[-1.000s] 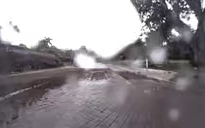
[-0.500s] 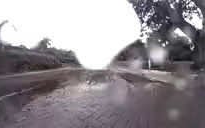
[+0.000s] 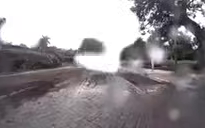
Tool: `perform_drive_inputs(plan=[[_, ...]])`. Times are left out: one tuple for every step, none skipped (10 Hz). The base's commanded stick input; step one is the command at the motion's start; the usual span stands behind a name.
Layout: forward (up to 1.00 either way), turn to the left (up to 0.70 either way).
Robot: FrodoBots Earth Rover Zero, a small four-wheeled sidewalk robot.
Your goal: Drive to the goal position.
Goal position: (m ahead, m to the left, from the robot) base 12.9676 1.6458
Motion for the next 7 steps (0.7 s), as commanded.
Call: perform_drive_inputs(plan=[[0.85, 0.0], [0.85, 0.0], [0.85, 0.0], [0.85, 0.0], [0.85, 0.0], [0.85, 0.0], [0.85, 0.0]])
